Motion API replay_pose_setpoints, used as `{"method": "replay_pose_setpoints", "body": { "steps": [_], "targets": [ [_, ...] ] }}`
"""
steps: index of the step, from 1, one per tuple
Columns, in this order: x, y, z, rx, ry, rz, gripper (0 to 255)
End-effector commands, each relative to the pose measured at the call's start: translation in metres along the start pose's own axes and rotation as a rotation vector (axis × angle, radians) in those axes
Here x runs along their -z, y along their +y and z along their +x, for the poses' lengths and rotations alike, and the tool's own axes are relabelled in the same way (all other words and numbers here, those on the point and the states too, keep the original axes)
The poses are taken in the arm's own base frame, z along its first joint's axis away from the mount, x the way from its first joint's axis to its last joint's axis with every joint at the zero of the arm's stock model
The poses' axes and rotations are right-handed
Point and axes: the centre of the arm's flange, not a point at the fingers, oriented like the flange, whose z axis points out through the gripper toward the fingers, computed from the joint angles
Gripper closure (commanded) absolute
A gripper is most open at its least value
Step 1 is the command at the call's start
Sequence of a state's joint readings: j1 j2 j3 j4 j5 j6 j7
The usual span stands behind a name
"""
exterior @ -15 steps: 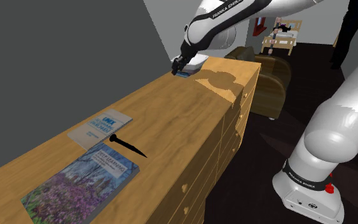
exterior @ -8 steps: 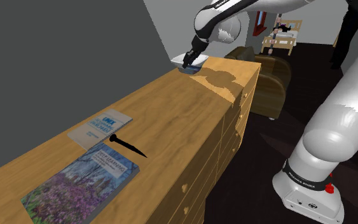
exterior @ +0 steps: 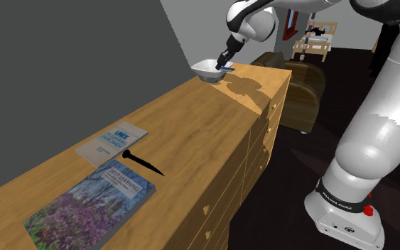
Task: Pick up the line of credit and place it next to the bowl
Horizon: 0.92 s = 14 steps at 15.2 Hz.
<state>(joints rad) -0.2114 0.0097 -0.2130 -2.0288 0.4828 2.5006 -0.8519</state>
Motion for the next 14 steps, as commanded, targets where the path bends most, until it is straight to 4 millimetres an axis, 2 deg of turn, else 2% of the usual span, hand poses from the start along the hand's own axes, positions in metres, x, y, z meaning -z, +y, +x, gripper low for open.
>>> {"method": "replay_pose_setpoints", "body": {
  "steps": [1, 3, 14],
  "targets": [
    [0.0, 0.029, 0.0, 0.002, 0.0, 0.0, 255],
    [0.0, 0.057, 0.0, 0.002, 0.0, 0.0, 255],
    [-0.048, 0.057, -0.032, 0.002, 0.0, 0.0, 255]
  ]
}}
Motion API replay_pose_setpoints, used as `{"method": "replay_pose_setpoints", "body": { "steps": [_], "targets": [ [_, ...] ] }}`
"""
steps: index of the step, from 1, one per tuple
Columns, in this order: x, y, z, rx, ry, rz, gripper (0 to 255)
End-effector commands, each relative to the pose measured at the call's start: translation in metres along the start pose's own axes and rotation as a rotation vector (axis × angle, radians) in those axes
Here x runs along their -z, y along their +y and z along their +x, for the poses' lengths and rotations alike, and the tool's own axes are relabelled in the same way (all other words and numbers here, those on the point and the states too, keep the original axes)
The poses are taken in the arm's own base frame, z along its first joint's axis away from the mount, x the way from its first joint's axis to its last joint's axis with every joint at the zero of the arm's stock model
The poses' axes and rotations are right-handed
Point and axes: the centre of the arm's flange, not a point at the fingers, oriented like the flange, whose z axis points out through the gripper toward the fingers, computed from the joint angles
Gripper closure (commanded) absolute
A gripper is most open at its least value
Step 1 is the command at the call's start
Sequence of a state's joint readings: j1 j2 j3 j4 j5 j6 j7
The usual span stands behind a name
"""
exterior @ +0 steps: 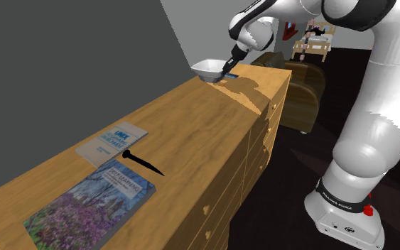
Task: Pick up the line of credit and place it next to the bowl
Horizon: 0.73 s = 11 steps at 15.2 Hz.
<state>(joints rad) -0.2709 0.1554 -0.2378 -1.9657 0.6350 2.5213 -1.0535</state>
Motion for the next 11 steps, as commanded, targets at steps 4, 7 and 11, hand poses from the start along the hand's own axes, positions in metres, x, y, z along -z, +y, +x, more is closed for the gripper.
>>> {"method": "replay_pose_setpoints", "body": {
  "steps": [4, 7, 11],
  "targets": [
    [-0.022, 0.0, -0.014, 0.0, 0.0, 0.0, 255],
    [-0.035, 0.0, -0.023, 0.0, 0.0, 0.0, 255],
    [-0.053, -0.001, -0.035, 0.0, 0.0, 0.0, 255]
  ]
}}
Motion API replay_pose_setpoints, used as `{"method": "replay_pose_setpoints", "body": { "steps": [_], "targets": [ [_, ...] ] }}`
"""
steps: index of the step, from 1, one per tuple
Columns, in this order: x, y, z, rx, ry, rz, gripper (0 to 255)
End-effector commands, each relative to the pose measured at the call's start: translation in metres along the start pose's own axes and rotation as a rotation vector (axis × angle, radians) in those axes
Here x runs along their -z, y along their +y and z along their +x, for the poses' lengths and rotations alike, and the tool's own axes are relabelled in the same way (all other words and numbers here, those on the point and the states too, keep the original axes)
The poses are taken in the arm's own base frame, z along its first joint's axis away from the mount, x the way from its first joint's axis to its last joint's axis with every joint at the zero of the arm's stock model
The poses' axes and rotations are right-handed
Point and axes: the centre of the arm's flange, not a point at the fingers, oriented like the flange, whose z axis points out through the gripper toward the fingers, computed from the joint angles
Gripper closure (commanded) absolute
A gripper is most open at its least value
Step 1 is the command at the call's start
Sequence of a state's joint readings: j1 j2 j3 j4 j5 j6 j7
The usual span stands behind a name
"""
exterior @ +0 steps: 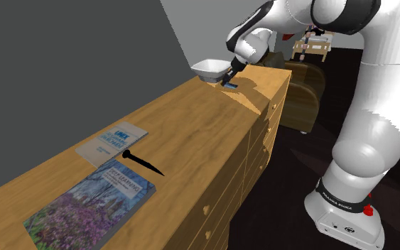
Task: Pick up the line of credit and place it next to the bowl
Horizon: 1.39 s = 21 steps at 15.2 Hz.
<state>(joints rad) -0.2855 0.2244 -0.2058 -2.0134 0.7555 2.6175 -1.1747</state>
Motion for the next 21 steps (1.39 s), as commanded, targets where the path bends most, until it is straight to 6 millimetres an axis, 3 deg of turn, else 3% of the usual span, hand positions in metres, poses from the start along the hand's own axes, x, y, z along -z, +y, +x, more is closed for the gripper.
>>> {"method": "replay_pose_setpoints", "body": {
  "steps": [1, 9, 16, 17, 21],
  "targets": [
    [-0.01, 0.001, -0.006, 0.0, 0.0, 0.0, 255],
    [-0.043, 0.001, -0.028, 0.0, 0.0, 0.0, 255],
    [-0.043, 0.001, -0.028, 0.0, 0.0, 0.0, 255],
    [-0.043, 0.001, -0.028, 0.0, 0.0, 0.0, 0],
    [-0.043, 0.001, -0.028, 0.0, 0.0, 0.0, 0]
  ]
}}
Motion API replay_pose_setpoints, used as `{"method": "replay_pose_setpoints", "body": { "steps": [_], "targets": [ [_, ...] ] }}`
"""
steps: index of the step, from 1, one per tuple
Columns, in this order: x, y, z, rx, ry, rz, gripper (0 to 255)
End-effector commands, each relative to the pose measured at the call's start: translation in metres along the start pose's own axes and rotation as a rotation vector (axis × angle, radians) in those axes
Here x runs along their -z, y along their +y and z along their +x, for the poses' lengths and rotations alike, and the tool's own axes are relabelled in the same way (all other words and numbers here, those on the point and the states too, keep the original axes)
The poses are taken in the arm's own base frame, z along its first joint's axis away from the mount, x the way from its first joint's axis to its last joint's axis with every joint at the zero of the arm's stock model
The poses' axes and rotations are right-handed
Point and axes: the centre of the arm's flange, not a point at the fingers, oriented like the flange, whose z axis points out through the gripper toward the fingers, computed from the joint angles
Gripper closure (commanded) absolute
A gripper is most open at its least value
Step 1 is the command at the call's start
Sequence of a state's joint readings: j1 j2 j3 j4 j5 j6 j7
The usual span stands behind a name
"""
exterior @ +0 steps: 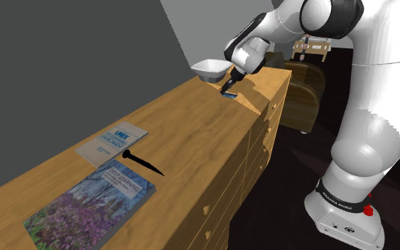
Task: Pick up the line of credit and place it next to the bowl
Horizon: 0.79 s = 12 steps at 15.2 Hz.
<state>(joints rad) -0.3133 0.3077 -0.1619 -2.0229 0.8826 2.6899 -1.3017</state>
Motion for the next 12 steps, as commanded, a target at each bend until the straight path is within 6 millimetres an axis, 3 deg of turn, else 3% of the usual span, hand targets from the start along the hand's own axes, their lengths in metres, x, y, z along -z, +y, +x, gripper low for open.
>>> {"method": "replay_pose_setpoints", "body": {
  "steps": [1, 5, 12],
  "targets": [
    [0.0, 0.0, 0.0, 0.0, 0.0, 0.0, 0],
    [0.05, 0.0, 0.0, 0.0, 0.0, 0.0, 0],
    [0.05, 0.0, 0.0, 0.0, 0.0, 0.0, 0]
  ]
}}
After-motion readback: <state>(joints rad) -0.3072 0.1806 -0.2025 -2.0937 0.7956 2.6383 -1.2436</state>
